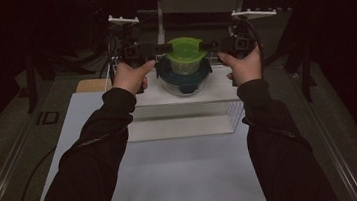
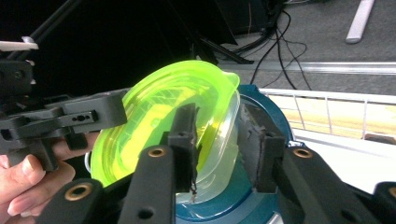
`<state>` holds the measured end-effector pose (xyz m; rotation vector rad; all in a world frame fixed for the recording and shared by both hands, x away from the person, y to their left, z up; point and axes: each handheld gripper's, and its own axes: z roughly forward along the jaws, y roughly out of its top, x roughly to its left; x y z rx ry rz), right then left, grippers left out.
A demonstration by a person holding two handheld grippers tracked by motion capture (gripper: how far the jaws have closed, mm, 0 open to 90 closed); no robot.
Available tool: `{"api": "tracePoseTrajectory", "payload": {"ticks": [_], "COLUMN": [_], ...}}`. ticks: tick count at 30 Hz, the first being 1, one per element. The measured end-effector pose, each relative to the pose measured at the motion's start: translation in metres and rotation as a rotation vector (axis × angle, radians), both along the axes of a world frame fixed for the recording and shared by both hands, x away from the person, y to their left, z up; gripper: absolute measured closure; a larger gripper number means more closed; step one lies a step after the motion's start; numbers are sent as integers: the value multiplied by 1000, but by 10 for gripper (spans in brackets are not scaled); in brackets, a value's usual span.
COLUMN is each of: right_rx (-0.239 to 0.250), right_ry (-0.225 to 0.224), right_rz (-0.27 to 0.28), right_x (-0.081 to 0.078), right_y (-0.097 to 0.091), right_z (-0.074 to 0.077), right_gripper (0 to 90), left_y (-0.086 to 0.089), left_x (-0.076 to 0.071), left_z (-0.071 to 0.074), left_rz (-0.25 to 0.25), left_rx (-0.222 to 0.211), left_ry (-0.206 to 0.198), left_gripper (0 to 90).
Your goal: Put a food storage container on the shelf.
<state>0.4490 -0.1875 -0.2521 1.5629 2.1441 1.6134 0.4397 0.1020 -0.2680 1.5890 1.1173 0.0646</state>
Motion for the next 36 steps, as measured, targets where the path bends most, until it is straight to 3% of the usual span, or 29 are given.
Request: {"api": "tracePoseTrajectory", "payload": {"ticks": [5,10,14,17,20,22,25,27,36], "right_rx": [-7,-2,-7,-15,-20,-44,-36,-37,-32], "right_ry": [-10,-42,-65,-82,-115,-136,-142,-155,-192], "right_rz": [10,17,27,43,56,71,92,100,139], "right_x": [0,-3,-7,-12,-18,-23,-30,-35,-59], "right_y": [0,1,1,3,3,3,3,2,-6], "right_z": [1,7,10,12,15,15,13,11,1], "right_gripper": [604,491,402,340,284,245,210,199,175], "left_y": [0,2,9,11,9,8,8,8,15], "left_x": [2,-1,-5,-12,-22,-29,-39,-46,-75], "left_z": [-2,4,9,12,14,14,13,10,2], "left_rz": [-8,29,35,-14,-73,-90,-107,-122,-150], "left_rx": [-29,-9,-17,-21,-22,-28,-36,-20,-1], "left_ry": [-11,-51,-79,-109,-140,-145,-163,-179,-244], "left_gripper": [557,489,449,366,205,174,116,25,1]}}
